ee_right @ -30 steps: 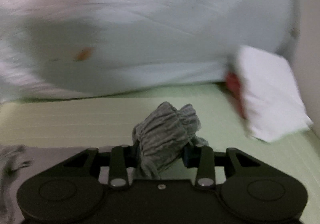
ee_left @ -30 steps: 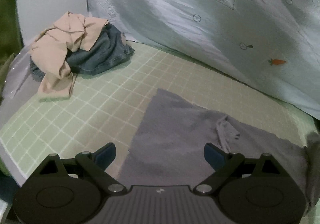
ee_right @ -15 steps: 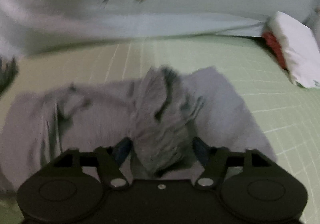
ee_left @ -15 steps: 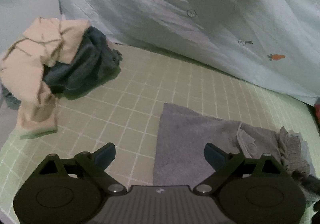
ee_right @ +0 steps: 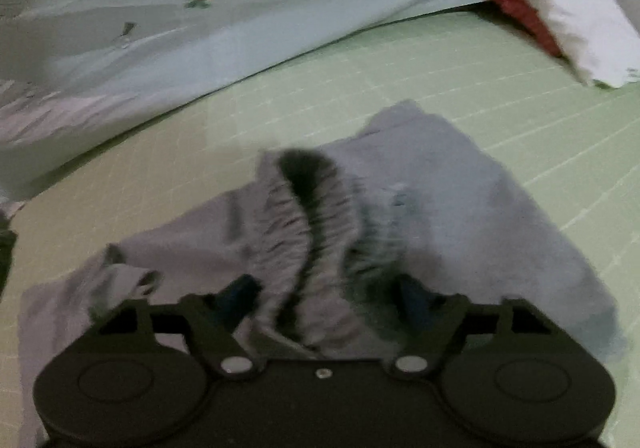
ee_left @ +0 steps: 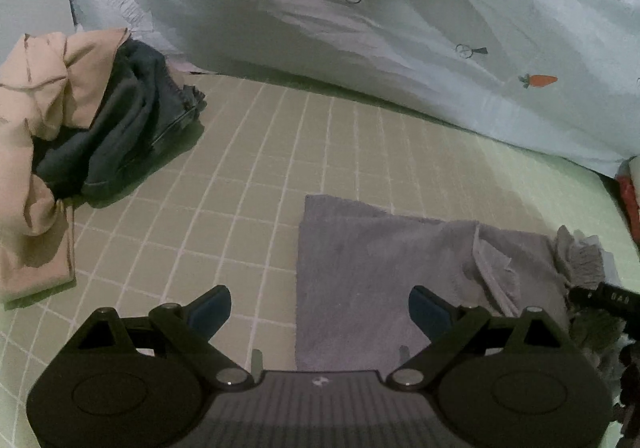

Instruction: Fold clothes

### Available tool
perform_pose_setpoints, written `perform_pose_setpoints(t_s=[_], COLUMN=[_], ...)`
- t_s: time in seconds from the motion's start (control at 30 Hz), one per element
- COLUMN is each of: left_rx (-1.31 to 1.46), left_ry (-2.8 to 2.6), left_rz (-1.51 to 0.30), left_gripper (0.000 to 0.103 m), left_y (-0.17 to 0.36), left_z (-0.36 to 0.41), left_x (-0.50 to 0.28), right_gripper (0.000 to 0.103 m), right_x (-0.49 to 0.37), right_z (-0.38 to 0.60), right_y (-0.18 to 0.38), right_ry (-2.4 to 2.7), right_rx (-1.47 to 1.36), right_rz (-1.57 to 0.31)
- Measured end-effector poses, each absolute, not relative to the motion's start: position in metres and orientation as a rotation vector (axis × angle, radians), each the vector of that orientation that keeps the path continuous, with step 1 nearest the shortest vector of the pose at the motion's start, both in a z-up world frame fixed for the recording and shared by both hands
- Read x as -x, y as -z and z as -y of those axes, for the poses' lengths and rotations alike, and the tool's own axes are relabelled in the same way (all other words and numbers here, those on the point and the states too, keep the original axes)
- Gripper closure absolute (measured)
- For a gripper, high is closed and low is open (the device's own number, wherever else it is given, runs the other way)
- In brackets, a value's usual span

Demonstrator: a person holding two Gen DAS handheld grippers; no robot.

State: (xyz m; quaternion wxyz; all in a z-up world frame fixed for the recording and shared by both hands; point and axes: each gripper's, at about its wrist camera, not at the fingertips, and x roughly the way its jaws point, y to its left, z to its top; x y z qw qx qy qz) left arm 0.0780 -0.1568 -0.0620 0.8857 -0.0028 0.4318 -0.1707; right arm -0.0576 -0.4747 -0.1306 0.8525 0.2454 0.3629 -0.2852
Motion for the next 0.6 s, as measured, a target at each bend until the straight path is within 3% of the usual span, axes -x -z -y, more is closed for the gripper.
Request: perform_pose_setpoints(t_s=[0.3,0.5,0.6], left_rx=[0.05,0.044,0.031], left_ry=[0.331,0.319,0.324], left_rz=[-0.955,-1.011,-1.054], left_gripper=[0.008,0.008,0.008], left_y=[0.073,0.083,0.092], left_z=[0.15,0.152,0.156], left_x=[-0.083,-0.088,-0.091], right_gripper=[0.033,0.028,0.02], right_x=[0.044,0.062,0.07], right_z=[0.417,0.437,0.446], right_y=[0.093,0.085,0.088], right_ry=[0.289,0.462,0.567], right_rx=[-0.428,-0.486,-0.48], right_rz=[-0.69,-0.652,-0.68])
